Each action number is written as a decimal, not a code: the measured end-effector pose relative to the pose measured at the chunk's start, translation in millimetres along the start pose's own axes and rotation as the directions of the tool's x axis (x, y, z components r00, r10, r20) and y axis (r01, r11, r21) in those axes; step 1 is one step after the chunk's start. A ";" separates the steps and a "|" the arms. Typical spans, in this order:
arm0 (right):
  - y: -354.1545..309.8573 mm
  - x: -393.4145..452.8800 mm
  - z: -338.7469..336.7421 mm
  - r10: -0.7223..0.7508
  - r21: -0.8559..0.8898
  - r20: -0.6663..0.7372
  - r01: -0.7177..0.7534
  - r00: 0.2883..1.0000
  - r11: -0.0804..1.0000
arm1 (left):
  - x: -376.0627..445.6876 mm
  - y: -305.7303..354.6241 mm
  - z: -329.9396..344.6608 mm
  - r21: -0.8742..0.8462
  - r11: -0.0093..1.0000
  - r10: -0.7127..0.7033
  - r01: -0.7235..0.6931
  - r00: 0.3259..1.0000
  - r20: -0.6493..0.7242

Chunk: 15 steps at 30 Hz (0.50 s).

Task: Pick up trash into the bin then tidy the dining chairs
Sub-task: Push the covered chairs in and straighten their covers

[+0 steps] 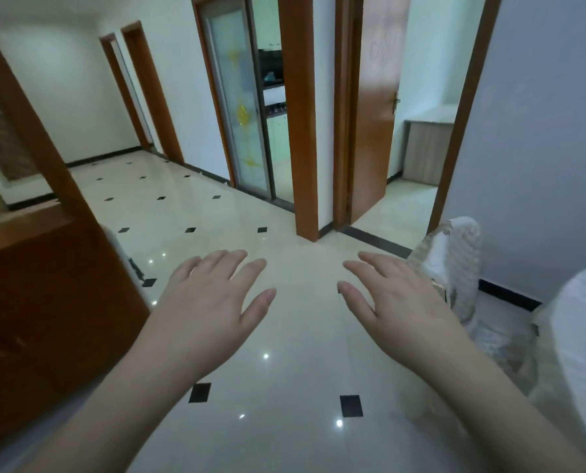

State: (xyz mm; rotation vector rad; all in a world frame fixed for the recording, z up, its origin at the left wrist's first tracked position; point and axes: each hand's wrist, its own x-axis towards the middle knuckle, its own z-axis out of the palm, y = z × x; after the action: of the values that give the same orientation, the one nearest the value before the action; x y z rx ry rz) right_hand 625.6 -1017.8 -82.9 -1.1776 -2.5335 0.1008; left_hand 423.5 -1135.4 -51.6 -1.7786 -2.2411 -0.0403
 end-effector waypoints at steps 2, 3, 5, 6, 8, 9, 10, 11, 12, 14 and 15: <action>10.9 37.5 3.1 0.004 -0.014 0.004 -0.004 1.000 1.000 | 42.5 -3.4 9.4 0.005 1.000 0.027 -0.027 1.000 -0.004; 15.7 54.4 5.9 0.008 -0.017 0.005 -0.008 1.000 1.000 | 62.9 -5.0 15.6 -0.003 0.999 0.042 -0.042 0.999 -0.005; 24.0 85.0 14.3 0.010 -0.018 0.008 -0.010 1.000 1.000 | 99.8 -8.7 30.1 -0.037 0.998 0.050 -0.051 0.999 -0.013; 27.8 100.2 19.0 0.011 -0.022 0.015 -0.010 1.000 1.000 | 118.7 -11.1 37.0 -0.054 0.997 0.052 -0.053 0.998 -0.024; 37.0 133.3 30.1 0.030 -0.023 0.042 -0.029 0.999 0.999 | 158.0 -17.4 50.7 -0.079 0.995 0.060 -0.062 0.998 -0.030; 41.7 150.4 36.6 0.041 -0.024 0.049 -0.040 0.998 0.999 | 177.8 -21.0 57.2 -0.094 0.993 0.064 -0.067 0.997 -0.030; 45.6 168.2 43.4 0.048 -0.032 0.048 -0.047 0.998 0.998 | 197.7 -25.4 64.0 -0.107 0.992 0.071 -0.074 0.997 -0.033; 48.4 186.2 50.2 0.053 -0.039 0.041 -0.052 0.998 0.998 | 217.1 -30.6 71.5 -0.119 0.990 0.078 -0.081 0.996 -0.032; 50.9 204.4 57.5 0.061 -0.042 0.036 -0.060 0.997 0.997 | 236.0 -36.0 79.5 -0.134 0.987 0.085 -0.088 0.996 -0.032; 55.9 243.2 73.8 0.075 -0.052 0.052 -0.072 0.996 0.996 | 274.2 -47.4 96.4 -0.159 0.981 0.105 -0.113 0.993 -0.063; 58.5 263.6 81.6 0.078 -0.056 0.060 -0.075 0.995 0.996 | 293.8 -52.8 102.8 -0.170 0.977 0.117 -0.128 0.990 -0.078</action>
State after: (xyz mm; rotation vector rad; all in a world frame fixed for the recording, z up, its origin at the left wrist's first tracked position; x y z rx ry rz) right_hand 483.5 -774.7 -98.4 -1.3124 -2.5593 0.0906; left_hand 292.7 -848.9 -73.7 -1.9705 -2.1337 -0.2751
